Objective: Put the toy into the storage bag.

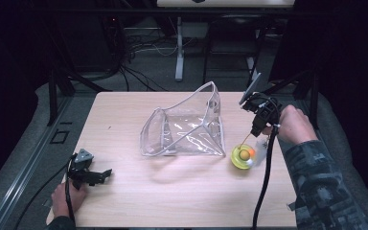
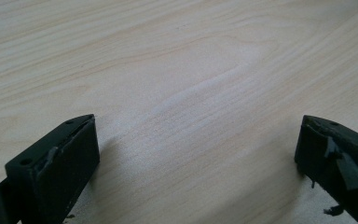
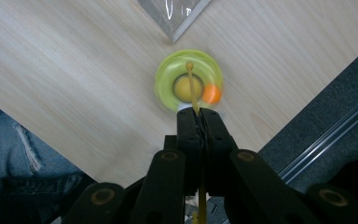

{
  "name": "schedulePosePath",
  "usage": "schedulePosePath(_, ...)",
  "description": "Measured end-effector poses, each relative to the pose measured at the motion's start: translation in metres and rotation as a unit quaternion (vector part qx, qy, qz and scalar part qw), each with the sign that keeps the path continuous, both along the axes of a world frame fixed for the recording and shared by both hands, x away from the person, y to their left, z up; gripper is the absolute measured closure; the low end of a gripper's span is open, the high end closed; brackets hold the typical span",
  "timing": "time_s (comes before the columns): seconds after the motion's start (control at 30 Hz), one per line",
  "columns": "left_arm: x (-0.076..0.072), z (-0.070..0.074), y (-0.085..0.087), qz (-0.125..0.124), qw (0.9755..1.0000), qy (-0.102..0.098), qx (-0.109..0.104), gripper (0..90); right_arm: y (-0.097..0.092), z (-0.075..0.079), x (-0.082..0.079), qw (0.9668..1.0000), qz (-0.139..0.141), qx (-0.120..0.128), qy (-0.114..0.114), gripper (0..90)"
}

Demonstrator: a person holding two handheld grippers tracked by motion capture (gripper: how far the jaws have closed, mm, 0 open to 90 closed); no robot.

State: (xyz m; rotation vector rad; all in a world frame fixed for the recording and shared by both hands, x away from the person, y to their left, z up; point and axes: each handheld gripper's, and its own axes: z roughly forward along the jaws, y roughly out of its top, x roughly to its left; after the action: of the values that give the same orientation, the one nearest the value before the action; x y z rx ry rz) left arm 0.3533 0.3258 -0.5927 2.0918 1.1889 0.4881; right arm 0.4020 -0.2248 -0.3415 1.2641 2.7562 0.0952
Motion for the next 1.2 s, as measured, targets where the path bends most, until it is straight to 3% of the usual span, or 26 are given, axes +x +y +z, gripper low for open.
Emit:
schedulePosePath(0.57,0.000,0.000,0.000,0.000,1.0000,0.000,0.000,0.0,-0.006,0.031,0.030,0.9997,-0.022,-0.009,-0.008,87.7)
schedulePosePath(0.7,0.000,0.000,0.000,0.000,1.0000,0.000,0.000,0.0,-0.003,0.038,0.037,0.9994,-0.025,-0.021,-0.013,87.8)
schedulePosePath(1.2,0.000,0.000,0.000,0.000,1.0000,0.000,0.000,0.0,-0.001,0.051,0.053,0.9990,-0.029,-0.029,-0.020,87.9)
